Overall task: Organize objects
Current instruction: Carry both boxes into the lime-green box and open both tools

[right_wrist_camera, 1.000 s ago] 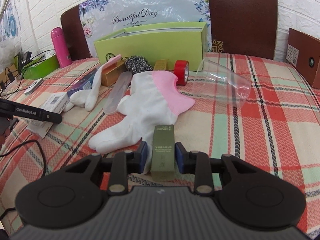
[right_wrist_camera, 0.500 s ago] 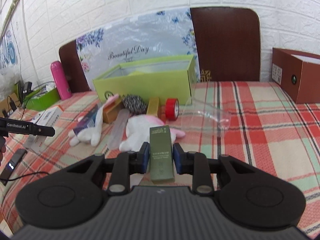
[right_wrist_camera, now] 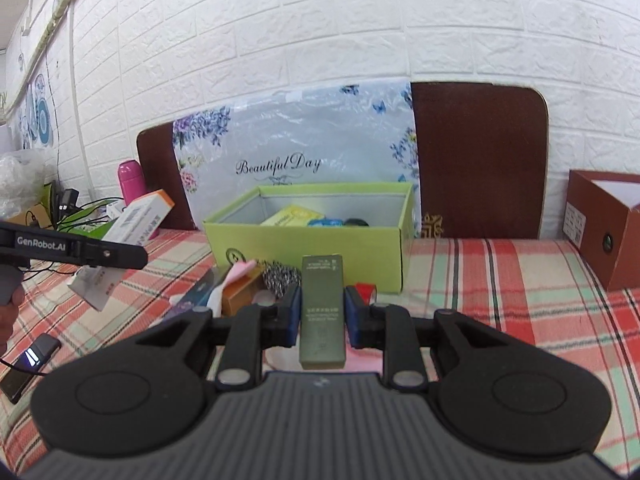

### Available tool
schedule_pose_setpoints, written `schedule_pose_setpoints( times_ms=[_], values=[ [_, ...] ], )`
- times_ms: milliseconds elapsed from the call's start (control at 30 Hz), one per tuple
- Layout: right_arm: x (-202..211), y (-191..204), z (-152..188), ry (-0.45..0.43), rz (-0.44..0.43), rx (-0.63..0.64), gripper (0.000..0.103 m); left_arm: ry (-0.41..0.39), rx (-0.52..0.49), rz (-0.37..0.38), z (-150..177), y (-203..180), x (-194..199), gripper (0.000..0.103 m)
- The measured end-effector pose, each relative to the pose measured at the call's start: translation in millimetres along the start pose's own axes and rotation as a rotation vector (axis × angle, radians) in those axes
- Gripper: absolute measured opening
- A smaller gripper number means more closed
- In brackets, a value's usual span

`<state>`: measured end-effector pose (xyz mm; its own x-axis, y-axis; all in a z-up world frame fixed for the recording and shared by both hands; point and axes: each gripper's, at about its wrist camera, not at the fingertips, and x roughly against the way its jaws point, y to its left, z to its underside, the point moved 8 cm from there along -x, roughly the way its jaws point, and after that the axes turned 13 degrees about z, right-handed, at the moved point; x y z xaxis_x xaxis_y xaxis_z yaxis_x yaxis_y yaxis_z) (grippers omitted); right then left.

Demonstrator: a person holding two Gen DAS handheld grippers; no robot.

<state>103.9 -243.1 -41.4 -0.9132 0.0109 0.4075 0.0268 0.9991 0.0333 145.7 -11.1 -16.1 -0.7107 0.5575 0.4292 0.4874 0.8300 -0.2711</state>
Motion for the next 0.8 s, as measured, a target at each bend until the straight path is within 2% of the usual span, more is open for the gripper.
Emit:
schedule_pose_setpoints(
  times_ms=[300, 533, 800],
  values=[
    [-47, 3, -36, -0.047, 0.008, 0.025, 0.022, -0.052, -0.012, 0.072, -53, -19, -44, 0.069],
    [-94, -3, -61, -0.059, 0.051, 0.029, 0.022, -0.033, 0.025, 0.126, -84, -20, -104, 0.069],
    [-154, -8, -73, -0.046, 0.097, 0.063, 0.022, 0.012, 0.103, 0.140, -101, -5, -179, 0.069]
  ],
)
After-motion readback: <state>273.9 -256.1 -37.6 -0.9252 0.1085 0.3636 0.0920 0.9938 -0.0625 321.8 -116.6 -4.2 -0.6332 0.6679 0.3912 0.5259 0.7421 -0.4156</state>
